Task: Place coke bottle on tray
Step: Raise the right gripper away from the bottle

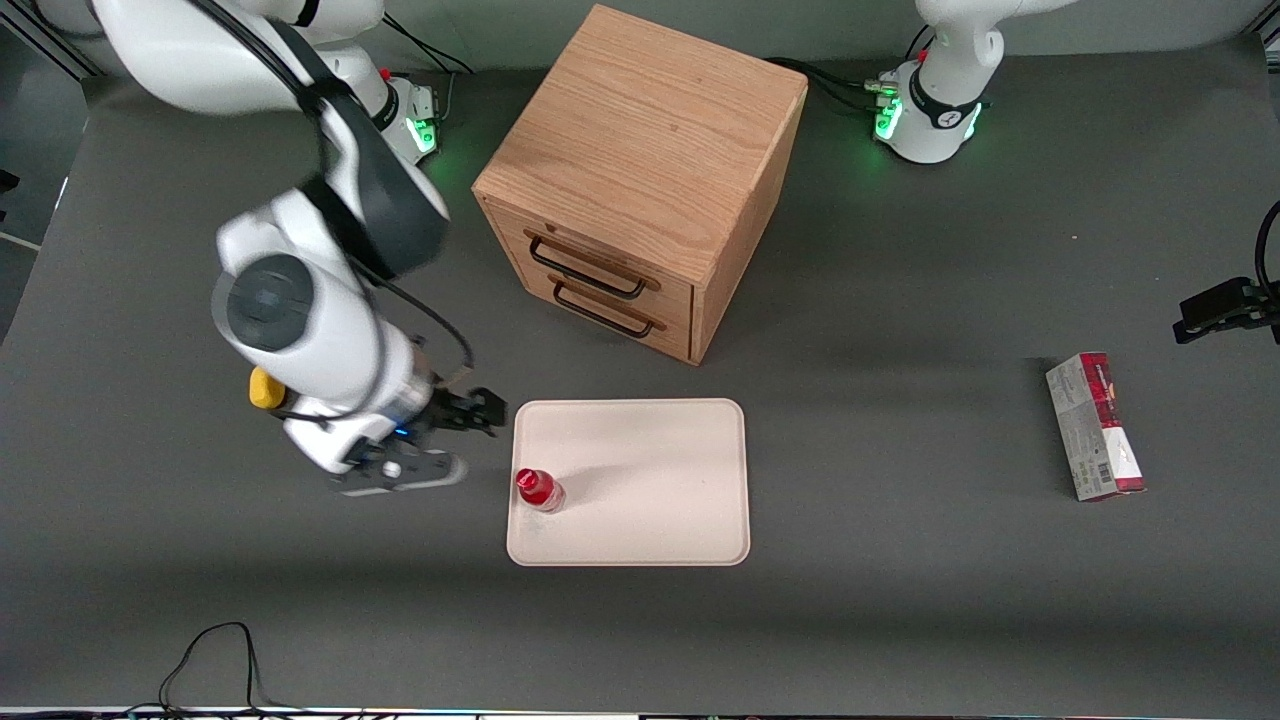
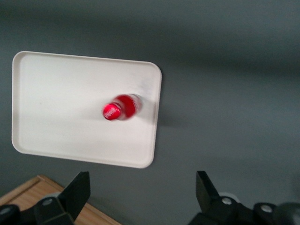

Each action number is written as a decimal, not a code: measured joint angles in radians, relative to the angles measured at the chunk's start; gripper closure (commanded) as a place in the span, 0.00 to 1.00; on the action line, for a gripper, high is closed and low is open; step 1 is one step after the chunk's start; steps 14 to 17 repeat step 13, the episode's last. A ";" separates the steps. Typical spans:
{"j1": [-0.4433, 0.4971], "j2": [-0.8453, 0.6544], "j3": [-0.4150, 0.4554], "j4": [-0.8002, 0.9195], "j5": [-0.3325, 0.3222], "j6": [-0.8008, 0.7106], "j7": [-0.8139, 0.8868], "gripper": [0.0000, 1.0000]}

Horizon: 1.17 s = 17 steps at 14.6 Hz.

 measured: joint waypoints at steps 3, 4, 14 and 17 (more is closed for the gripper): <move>-0.012 -0.256 -0.148 -0.244 0.077 -0.016 -0.094 0.00; -0.016 -0.344 -0.181 -0.336 0.083 -0.017 -0.101 0.00; -0.016 -0.754 -0.332 -0.682 0.085 -0.062 -0.215 0.00; -0.016 -0.754 -0.332 -0.682 0.085 -0.062 -0.215 0.00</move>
